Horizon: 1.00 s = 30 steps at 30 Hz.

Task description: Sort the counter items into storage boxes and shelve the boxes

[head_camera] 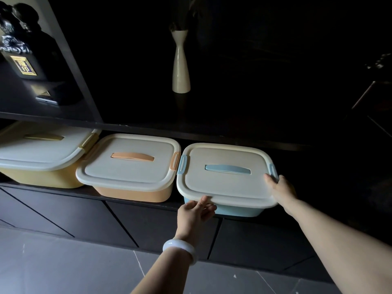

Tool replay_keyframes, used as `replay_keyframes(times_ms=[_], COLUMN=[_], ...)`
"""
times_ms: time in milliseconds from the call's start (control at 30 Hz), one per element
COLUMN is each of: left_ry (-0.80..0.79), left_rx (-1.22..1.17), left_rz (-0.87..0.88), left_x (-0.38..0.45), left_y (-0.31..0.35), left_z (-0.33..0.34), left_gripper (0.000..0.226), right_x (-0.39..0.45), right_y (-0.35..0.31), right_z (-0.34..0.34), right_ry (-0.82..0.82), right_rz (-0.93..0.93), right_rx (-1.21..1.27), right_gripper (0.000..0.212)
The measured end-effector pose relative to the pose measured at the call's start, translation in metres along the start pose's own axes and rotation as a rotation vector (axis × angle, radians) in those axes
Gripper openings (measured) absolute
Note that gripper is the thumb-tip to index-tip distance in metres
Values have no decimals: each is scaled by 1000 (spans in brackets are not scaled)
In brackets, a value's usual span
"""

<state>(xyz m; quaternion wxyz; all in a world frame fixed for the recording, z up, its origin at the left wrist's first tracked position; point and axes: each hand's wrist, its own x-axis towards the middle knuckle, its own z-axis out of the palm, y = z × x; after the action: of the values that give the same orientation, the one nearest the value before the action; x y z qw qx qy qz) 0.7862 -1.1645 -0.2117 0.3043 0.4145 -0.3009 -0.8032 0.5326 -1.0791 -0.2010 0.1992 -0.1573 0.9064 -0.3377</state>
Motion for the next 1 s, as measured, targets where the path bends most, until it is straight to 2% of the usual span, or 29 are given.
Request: replay_keyframes(times_ms=[167, 467, 733, 833, 900, 1000], left_ry=[-7, -5, -24, -57, -83, -107], left_rx=[-24, -14, 123, 182, 333, 883], left_rz=[-15, -32, -38, -38, -19, 152], left_x=[-1, -4, -1, -2, -5, -8], left_y=[2, 7, 11, 15, 20, 31], left_z=[0, 2, -1, -6, -11, -18], left_gripper=[20, 20, 24, 20, 19, 23], right_x=[-1, 0, -2, -8, -13, -26], right_y=[0, -2, -10, -11, -8, -9], right_z=[1, 0, -7, -13, -18, -28], right_ry=[8, 9, -21, -52, -55, -49], right_rz=[-5, -24, -9, -26, -44, -66], right_rx=[-9, -95, -259, -318, -361, -449], right_gripper=[71, 61, 62, 56, 46, 35])
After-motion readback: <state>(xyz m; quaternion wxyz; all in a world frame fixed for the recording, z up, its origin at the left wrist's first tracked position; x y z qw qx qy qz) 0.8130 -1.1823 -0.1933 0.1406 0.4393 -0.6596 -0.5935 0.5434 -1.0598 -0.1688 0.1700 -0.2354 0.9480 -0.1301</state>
